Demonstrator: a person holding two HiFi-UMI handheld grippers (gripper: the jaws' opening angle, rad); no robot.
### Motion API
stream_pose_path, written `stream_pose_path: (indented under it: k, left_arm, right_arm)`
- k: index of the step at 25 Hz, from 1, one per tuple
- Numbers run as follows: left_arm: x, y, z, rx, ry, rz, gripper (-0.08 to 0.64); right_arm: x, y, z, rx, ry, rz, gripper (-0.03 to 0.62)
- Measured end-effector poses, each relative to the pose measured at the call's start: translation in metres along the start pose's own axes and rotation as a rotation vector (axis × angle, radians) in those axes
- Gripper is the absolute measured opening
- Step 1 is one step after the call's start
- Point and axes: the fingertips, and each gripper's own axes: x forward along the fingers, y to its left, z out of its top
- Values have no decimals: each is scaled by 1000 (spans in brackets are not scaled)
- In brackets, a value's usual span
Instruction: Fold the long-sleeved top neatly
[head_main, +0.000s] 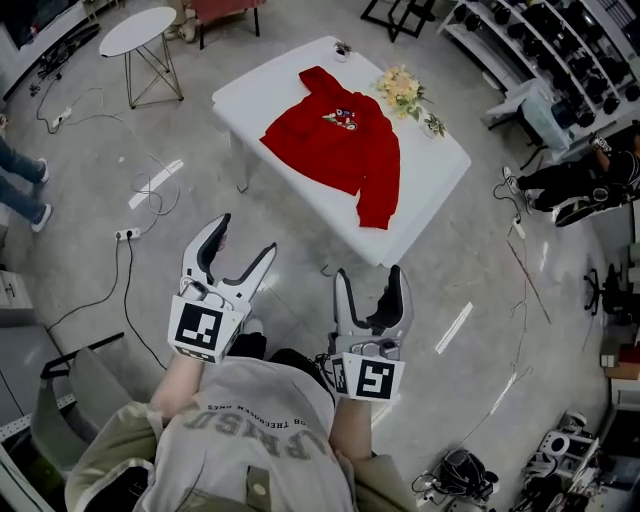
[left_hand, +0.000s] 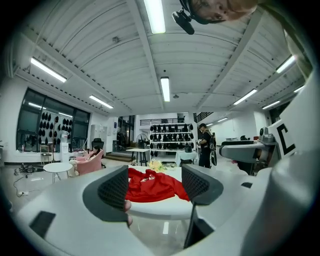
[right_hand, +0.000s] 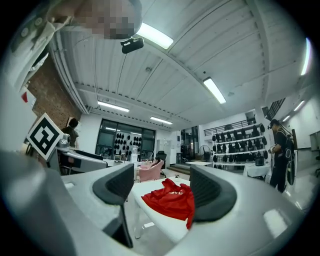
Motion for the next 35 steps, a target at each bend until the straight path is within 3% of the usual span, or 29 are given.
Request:
stream_pose_path:
  k: [12,25,35]
  left_arm:
    - [65,43,-22,-35,63,-3,314]
    - [192,68,-18,-20,99,61,321]
    - [288,82,-37,30,227,107,327]
  right_arm:
    - [63,-16,-24,-30,81,-22,342]
    - [182,-103,-36,-37,73,38,342]
    - [265,-168,-65,-12,125,122,342]
